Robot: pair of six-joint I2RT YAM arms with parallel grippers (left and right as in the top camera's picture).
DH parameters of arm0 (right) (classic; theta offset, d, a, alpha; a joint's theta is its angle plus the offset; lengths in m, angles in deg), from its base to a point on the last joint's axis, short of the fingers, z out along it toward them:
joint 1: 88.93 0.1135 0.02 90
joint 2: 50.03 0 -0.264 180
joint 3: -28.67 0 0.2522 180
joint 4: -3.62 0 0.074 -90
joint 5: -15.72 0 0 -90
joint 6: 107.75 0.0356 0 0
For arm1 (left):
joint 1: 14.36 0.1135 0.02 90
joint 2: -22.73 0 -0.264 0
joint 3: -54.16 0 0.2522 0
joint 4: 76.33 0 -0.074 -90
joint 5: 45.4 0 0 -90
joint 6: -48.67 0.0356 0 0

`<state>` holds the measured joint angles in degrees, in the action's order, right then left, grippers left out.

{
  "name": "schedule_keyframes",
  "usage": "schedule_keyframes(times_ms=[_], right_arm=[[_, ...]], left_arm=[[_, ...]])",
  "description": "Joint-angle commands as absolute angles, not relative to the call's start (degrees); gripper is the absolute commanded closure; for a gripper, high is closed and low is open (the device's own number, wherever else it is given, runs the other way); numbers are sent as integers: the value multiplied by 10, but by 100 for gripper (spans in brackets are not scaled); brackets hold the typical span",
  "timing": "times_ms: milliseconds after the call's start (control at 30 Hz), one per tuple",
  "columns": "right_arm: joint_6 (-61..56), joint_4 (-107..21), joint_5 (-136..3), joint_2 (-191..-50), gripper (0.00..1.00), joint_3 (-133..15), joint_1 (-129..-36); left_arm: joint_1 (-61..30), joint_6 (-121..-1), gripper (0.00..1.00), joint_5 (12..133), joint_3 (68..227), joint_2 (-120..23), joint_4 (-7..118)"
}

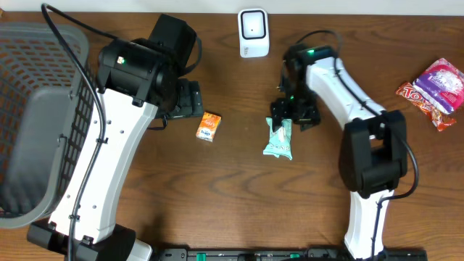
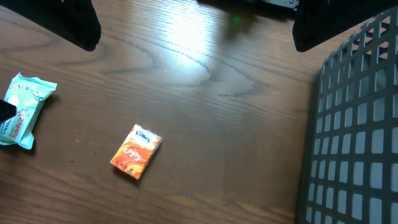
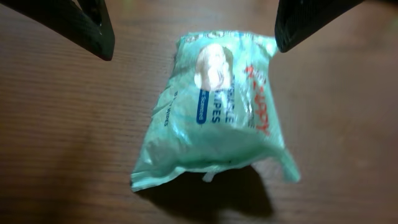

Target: Scan the item barcode

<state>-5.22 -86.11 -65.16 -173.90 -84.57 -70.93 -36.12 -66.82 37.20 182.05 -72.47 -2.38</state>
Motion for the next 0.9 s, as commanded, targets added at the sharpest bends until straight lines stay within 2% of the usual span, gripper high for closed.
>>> schedule_keyframes(times_ms=[0, 133, 233, 267, 333, 400, 433, 533, 733, 833, 867], right_arm=[[35, -844, -743, -1725, 21, -828, -685], [43, -804, -729, -1725, 21, -793, -669], [54, -759, -710, -1725, 26, -751, -659], [57, -747, -704, -1725, 32, -740, -657], [60, -724, -696, -1725, 52, -720, -653], [60, -702, -693, -1725, 89, -708, -649], [60, -698, -692, -1725, 97, -708, -649], [60, -681, -682, -1725, 99, -719, -648], [60, -641, -667, -1725, 94, -802, -650], [60, -577, -667, -1725, 98, -849, -650], [60, -516, -670, -1725, 99, -863, -650]], left_arm=[[-360, -671, 2, 371, 1825, -725, -52], [-360, -671, 2, 371, 1825, -725, -52], [-360, -671, 2, 371, 1825, -725, -52], [-360, -671, 2, 371, 1825, -725, -52], [-360, -671, 2, 371, 1825, -725, -52], [-360, -671, 2, 371, 1825, -725, -52], [-360, -671, 2, 371, 1825, -725, -52], [-360, -671, 2, 371, 1825, -725, -52], [-360, -671, 2, 371, 1825, -725, -52], [-360, -671, 2, 371, 1825, -725, -52], [-360, -671, 2, 371, 1825, -725, -52]])
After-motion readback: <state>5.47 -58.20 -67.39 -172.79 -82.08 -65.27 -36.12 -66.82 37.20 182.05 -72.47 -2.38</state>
